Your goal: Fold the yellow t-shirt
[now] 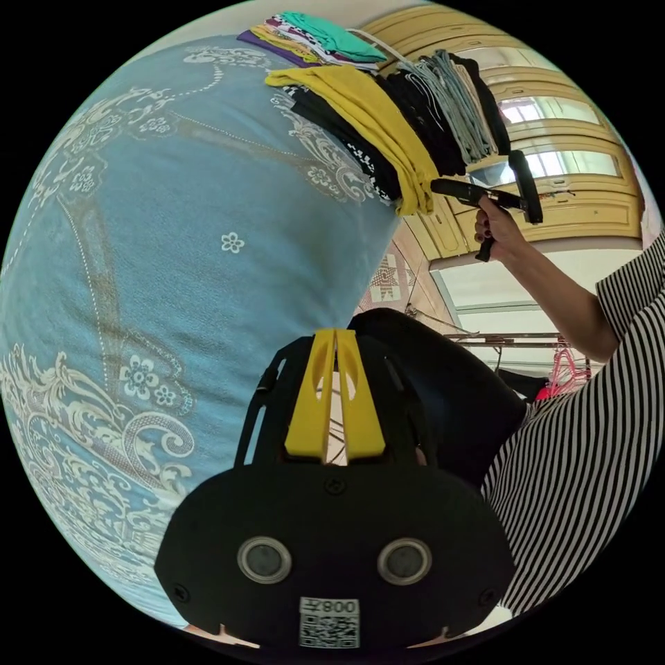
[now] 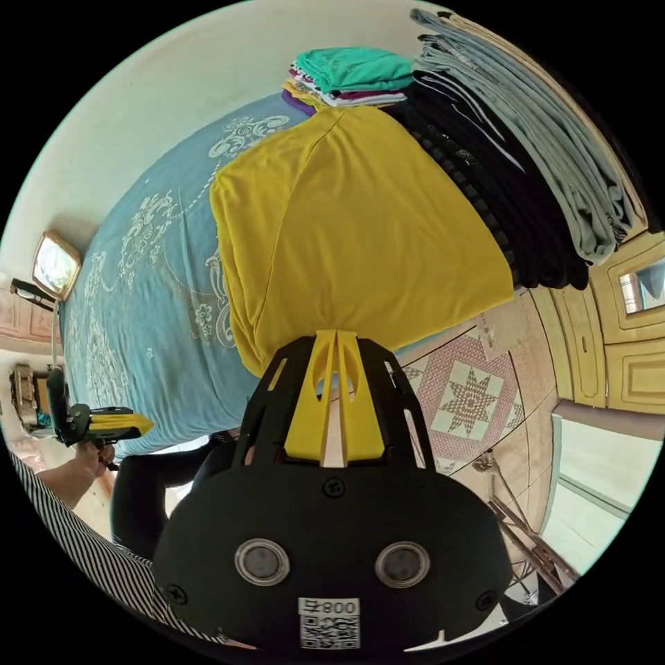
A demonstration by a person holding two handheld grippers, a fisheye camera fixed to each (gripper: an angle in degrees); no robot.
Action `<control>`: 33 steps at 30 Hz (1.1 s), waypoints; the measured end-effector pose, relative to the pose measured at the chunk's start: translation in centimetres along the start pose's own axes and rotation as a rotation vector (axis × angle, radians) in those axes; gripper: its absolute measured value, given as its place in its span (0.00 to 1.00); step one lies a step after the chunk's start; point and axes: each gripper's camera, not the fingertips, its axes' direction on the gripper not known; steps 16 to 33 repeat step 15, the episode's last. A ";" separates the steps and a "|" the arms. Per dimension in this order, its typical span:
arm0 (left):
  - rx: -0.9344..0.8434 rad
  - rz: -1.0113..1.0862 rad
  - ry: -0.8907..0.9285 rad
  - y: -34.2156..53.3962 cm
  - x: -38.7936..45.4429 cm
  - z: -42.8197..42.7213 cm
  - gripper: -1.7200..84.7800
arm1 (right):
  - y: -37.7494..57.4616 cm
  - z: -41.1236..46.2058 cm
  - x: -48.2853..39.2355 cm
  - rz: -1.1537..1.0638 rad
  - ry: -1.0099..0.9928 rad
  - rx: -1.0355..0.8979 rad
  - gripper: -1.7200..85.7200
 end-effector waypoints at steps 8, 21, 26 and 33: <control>0.055 0.001 0.079 -8.2 0.6 -8.1 0.02 | -12.3 -10.4 1.3 0.009 -0.151 0.314 0.06; 0.120 -0.030 0.092 -14.9 0.2 -13.0 0.02 | -35.0 -10.7 -0.4 -0.117 -0.333 0.424 0.10; 0.120 -0.030 0.092 -14.9 0.2 -13.0 0.02 | -35.0 -10.7 -0.4 -0.117 -0.333 0.424 0.10; 0.120 -0.030 0.092 -14.9 0.2 -13.0 0.02 | -35.0 -10.7 -0.4 -0.117 -0.333 0.424 0.10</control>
